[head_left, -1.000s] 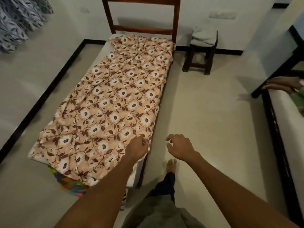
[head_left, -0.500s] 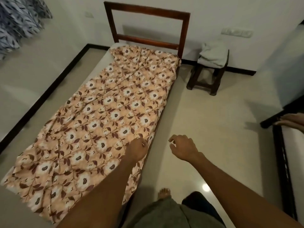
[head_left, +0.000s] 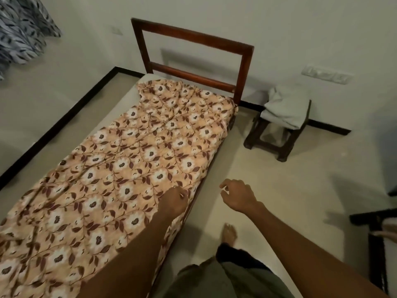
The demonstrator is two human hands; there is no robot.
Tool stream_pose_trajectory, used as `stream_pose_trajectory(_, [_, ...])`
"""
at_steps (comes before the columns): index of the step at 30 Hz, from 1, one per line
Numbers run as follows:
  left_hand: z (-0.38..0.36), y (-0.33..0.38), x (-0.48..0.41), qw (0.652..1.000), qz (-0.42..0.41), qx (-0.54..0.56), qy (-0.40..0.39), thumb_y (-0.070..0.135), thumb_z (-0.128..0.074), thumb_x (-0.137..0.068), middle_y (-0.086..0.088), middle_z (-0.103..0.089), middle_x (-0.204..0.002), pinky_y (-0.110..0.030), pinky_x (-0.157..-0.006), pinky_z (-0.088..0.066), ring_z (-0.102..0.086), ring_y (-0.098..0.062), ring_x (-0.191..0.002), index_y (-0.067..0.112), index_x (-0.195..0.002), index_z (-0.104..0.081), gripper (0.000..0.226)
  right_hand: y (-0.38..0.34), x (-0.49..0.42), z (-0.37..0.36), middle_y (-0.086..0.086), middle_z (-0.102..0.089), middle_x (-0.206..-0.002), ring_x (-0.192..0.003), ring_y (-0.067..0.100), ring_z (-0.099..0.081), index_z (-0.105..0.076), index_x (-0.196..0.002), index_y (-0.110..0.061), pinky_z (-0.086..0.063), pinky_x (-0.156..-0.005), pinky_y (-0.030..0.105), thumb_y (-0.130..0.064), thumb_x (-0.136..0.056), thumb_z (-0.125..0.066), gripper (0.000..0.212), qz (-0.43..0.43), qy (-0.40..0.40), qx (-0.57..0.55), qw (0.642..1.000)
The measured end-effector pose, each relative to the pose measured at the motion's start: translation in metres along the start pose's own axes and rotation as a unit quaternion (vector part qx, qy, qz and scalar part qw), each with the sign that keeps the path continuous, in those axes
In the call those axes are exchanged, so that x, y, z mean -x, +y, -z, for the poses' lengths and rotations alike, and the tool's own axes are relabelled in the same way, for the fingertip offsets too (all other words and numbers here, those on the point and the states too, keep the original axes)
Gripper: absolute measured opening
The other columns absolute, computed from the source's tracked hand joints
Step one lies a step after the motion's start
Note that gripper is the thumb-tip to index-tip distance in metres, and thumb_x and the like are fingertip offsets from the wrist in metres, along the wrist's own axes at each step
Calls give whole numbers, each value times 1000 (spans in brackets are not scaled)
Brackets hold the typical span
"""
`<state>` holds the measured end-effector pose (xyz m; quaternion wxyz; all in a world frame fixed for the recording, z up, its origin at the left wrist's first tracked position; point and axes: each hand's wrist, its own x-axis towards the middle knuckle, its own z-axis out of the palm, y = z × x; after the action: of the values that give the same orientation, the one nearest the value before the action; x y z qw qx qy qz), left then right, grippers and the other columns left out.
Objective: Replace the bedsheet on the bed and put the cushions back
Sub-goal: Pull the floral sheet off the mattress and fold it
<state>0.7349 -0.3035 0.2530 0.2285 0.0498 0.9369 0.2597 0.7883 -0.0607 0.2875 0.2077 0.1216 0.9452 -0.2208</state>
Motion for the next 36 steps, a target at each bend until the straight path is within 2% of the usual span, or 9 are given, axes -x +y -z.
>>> stream_pose_trajectory(5, [18, 64, -83, 1000, -4, 11, 10, 30, -58, -96, 4, -68, -88, -34, -75, -57, -68, -18, -84, 22, -87, -67, 14, 33, -93, 78, -1, -70, -120, -116, 24, -62, -65, -123, -28, -47, -100, 40, -37, -96, -54, 30, -7, -8, 18, 1000])
stream_pose_trajectory(10, [35, 110, -166, 999, 34, 21, 26, 32, -60, -99, 6, -66, -94, -34, -76, -56, -65, -14, -86, 18, -98, -70, 17, 46, -190, 137, -1, -70, -119, -114, 23, -63, -66, -119, -29, -48, -101, 40, -35, -95, -53, 28, -14, -21, 19, 1000])
stream_pose_trajectory(12, [39, 120, -207, 999, 48, 17, 13, 33, -58, -99, 6, -63, -92, -31, -69, -55, -64, -12, -79, 19, -99, -67, 17, 48, -233, 155, -1, -70, -119, -114, 24, -63, -66, -118, -29, -48, -100, 39, -36, -94, -52, 29, -13, -33, 24, 999])
stream_pose_trajectory(17, [44, 147, -316, 997, 71, 36, -7, 40, -55, -97, 3, -69, -93, -37, -74, -60, -68, -19, -81, 23, -101, -64, 19, 50, -326, 202, 3, -70, -121, -115, 27, -63, -66, -118, -27, -51, -101, 44, -35, -94, -52, 29, -20, -41, 21, 999])
stream_pose_trajectory(20, [45, 170, -385, 997, 67, 33, -35, 38, -56, -94, 2, -69, -90, -36, -71, -59, -67, -13, -75, 22, -96, -66, 19, 54, -386, 241, 0, -69, -120, -114, 27, -63, -65, -118, -29, -51, -100, 43, -36, -94, -50, 29, -32, -62, 37, 997])
stream_pose_trajectory(23, [64, 204, -442, 997, 61, 29, -48, 37, -55, -95, 2, -68, -99, -36, -76, -57, -65, -17, -85, 19, -103, -68, 23, 57, -452, 276, -2, -69, -112, -104, 25, -65, -64, -103, -28, -53, -91, 39, -39, -89, -43, 28, -63, -68, 32, 995])
stream_pose_trajectory(28, [82, 243, -527, 996, 64, 33, -52, 38, -54, -96, -2, -72, -110, -40, -86, -59, -69, -22, -96, 20, -115, -68, 29, 76, -547, 316, -2, -65, -77, -73, 18, -65, -64, -75, -17, -62, -73, 43, -34, -89, -43, 30, -86, -50, -20, 995])
stream_pose_trajectory(33, [72, 267, -607, 993, 91, 38, -70, 40, -55, -95, -1, -68, -118, -42, -92, -55, -64, -24, -108, 23, -116, -67, 30, 91, -646, 340, 5, -64, -79, -78, 22, -61, -61, -75, -12, -51, -75, 38, -24, -98, -50, 28, -126, -69, -30, 989])
stream_pose_trajectory(36, [50, 268, -657, 987, 134, 51, -69, 37, -60, -94, 1, -67, -116, -41, -91, -54, -64, -23, -107, 25, -110, -66, 21, 111, -711, 328, 11, -71, -90, -80, 22, -60, -72, -90, -13, -52, -78, 40, -25, -96, -52, 25, -148, -97, -36, 984])
